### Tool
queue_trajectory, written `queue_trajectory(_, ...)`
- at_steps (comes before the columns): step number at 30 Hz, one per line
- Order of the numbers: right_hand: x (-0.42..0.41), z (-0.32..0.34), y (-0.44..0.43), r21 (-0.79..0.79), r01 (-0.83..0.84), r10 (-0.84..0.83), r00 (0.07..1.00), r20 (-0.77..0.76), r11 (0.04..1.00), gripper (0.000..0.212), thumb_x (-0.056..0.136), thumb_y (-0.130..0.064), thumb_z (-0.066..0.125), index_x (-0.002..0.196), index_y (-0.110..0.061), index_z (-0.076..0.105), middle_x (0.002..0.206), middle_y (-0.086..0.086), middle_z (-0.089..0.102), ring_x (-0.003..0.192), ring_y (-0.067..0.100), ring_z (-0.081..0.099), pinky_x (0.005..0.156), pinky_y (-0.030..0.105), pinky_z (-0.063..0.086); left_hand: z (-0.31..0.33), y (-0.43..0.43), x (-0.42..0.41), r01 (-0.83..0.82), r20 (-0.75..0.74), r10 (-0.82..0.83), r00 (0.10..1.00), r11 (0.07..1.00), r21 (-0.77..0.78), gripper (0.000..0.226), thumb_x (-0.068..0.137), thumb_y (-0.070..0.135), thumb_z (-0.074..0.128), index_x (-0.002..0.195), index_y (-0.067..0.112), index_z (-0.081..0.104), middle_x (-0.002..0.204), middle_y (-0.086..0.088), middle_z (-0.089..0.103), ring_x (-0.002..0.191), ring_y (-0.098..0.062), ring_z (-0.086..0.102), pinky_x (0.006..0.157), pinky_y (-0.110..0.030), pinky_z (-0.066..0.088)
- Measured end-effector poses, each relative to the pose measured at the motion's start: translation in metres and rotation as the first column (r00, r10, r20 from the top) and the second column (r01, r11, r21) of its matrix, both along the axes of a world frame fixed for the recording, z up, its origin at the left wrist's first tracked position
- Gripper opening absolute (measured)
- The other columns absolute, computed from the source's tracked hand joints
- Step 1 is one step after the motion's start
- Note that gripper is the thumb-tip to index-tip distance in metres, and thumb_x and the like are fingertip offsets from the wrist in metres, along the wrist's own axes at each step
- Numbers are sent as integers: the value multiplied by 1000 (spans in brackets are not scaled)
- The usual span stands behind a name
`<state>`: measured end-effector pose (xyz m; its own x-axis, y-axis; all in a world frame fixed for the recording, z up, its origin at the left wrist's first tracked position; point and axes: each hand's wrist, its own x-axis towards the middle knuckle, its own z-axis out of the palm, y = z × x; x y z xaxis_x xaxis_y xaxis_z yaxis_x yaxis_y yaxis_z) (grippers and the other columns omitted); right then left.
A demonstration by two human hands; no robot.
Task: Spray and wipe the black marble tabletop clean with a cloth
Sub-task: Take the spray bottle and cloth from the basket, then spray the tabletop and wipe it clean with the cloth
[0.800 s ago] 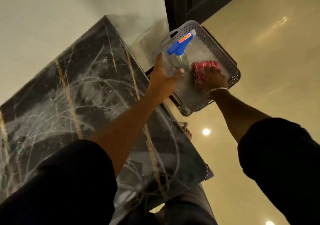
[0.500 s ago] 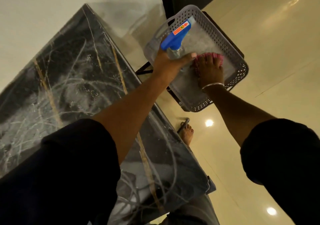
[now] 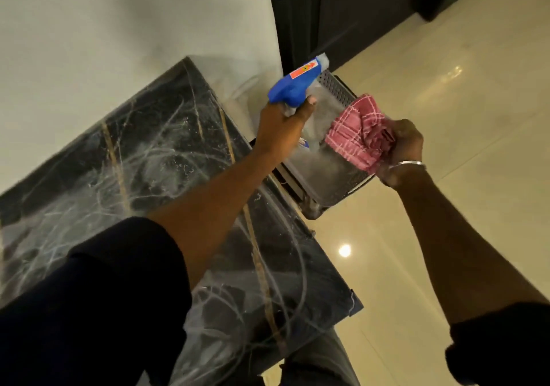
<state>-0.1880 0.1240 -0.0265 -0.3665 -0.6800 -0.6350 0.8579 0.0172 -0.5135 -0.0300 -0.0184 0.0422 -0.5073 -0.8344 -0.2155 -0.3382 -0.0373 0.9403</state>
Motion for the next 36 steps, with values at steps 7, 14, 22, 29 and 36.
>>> queue_trajectory(7,82,119,7,-122,-194,161,957,-240,973,50,75,-29,77,117,-7,64,114,17,66,104,32,63,96,46,48,110,42,92,-2,-114,-23,993,977,-213,26,91,31,61,100,6,61,83,-14,63,77,-13,59,74,-32,51)
queue_trajectory(14,254,183,49,-83,-10,2,995,-100,996,51,54,-15,75,103,-2,67,109,18,67,107,38,61,88,51,53,166,102,274,-139,-257,75,964,960,-243,19,90,31,63,94,13,59,71,-19,53,65,-14,51,60,-42,46)
queue_trajectory(22,452,179,75,-254,-201,200,979,-29,946,38,93,-12,49,129,-1,57,126,24,60,118,35,58,98,49,47,176,147,480,-416,-253,377,891,901,-125,23,78,15,75,62,14,59,50,5,51,49,-7,46,51,-25,43)
queue_trajectory(29,561,176,61,-73,-390,384,920,-81,918,71,63,-19,82,127,-1,59,123,24,62,112,37,61,90,50,52,169,160,616,-492,-209,461,863,860,-136,22,80,21,75,96,7,69,88,-16,70,75,-26,66,74,-32,57)
queue_trajectory(36,621,177,16,-80,-422,427,903,51,903,46,88,-27,58,128,-4,57,121,20,65,112,39,60,94,55,48,171,159,674,-450,-95,441,892,848,-281,14,81,27,72,90,17,66,73,-5,66,66,-23,63,68,-32,56)
